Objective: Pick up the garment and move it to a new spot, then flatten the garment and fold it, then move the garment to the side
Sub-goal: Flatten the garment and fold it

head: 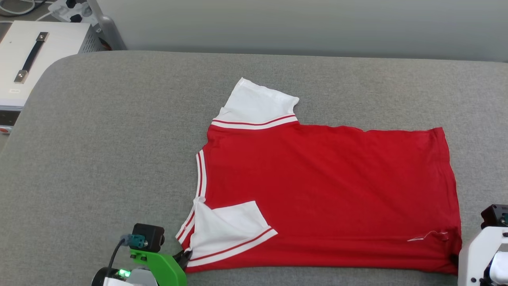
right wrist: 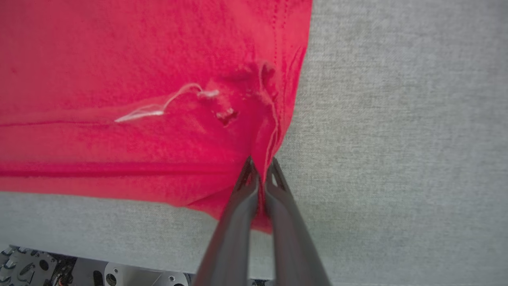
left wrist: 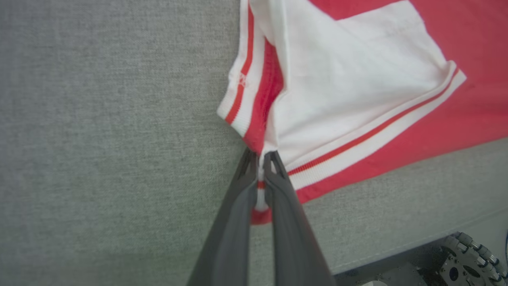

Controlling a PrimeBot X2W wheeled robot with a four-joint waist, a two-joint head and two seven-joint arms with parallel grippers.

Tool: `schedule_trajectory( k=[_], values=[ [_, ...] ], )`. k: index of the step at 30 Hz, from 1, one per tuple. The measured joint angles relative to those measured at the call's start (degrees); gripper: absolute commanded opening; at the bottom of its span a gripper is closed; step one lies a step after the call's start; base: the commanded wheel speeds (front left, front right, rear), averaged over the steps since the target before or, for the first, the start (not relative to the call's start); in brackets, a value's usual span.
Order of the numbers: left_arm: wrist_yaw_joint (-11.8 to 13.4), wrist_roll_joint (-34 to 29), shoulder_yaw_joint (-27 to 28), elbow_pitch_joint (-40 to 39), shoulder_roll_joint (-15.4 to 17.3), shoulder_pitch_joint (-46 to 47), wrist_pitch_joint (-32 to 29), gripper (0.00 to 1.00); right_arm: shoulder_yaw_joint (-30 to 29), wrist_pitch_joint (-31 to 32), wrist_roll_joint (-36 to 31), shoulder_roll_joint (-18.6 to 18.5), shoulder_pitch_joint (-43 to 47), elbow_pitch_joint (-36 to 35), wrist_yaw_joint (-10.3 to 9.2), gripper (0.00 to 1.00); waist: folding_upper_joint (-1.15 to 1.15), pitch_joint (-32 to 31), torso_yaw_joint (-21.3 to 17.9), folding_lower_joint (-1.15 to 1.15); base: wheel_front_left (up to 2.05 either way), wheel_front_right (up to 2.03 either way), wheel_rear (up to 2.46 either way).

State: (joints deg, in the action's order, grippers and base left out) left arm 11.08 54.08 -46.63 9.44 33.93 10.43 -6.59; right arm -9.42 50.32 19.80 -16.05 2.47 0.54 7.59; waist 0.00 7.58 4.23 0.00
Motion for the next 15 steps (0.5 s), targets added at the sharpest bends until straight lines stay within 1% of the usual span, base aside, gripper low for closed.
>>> schedule_trajectory(
  k=[4,9,10,11,12,13,15],
  values=[
    [-1.0,0.0,-0.3,2.4,-1.1,0.3,0.6,0.0,0.5,-2.3,-0.7,0.3,-0.4,2.2,0.0,0.0,0.0,0.9,-0.1,0.0,0.0,0.0,0.0],
    [-2.1,0.0,-0.3,4.7,-1.7,0.9,1.5,0.0,1.1,-3.7,-1.0,0.1,-1.5,4.1,0.0,0.0,0.0,1.3,-0.1,0.0,0.0,0.0,0.0],
    [-2.3,0.0,-0.4,5.1,-1.8,0.9,1.6,0.0,1.3,-4.0,-1.1,0.0,-1.6,4.4,0.0,0.27,0.0,1.2,-0.1,0.0,0.0,0.0,0.0],
    [-2.3,0.0,-0.4,5.3,-1.9,1.0,2.0,0.24,1.6,-4.2,-1.1,-0.2,-1.6,4.7,0.0,0.64,0.0,1.1,-0.1,0.0,0.0,0.0,0.0],
    [-2.3,-0.1,-0.5,5.6,-2.0,1.0,2.4,0.83,1.6,-4.2,-1.1,-0.2,-1.7,5.0,0.0,1.0,0.0,1.0,-0.1,0.0,0.0,0.0,0.0],
    [-2.3,-0.1,-0.5,6.0,-2.3,1.1,2.9,1.0,1.7,-4.3,-1.1,-0.2,-1.9,5.2,0.0,1.0,0.0,0.9,-0.1,0.0,0.0,0.0,0.0],
    [-2.2,-0.1,-0.1,6.5,-2.7,1.2,3.4,1.0,1.9,-5.2,-1.0,-0.2,-2.3,5.4,0.0,1.0,0.0,0.5,-0.1,0.0,0.0,0.0,0.0]
  ],
)
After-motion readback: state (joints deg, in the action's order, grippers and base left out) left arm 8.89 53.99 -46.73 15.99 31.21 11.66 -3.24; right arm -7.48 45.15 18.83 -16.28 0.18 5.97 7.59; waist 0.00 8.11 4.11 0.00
